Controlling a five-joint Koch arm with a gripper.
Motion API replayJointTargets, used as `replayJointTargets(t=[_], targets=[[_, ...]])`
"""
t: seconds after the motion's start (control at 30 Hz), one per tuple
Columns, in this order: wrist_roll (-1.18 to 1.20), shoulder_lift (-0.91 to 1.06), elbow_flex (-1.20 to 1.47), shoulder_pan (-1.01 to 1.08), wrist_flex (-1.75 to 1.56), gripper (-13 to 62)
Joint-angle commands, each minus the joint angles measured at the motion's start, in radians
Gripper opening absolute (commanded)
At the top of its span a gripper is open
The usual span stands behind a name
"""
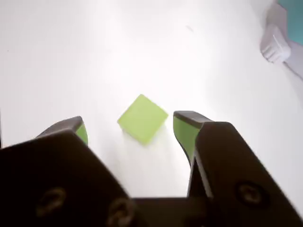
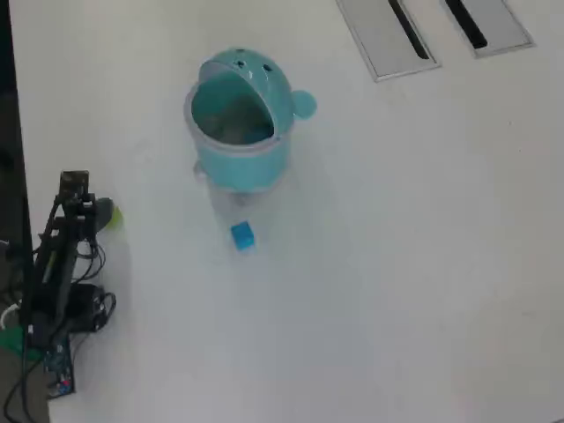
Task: Grasp RGB lego blocks and put them in the bin one by one.
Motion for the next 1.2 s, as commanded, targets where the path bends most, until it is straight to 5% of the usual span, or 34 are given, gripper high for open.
replayJointTargets(t=[0.0,0.47,1.17], targets=[[-0.034,-0.034,-0.048,-0.008,-0.083,33.0],[-0.387,-0.123,-0.023,-0.023,-0.216,32.3],[-0.543,-0.347,-0.008,-0.034,-0.41,32.3]])
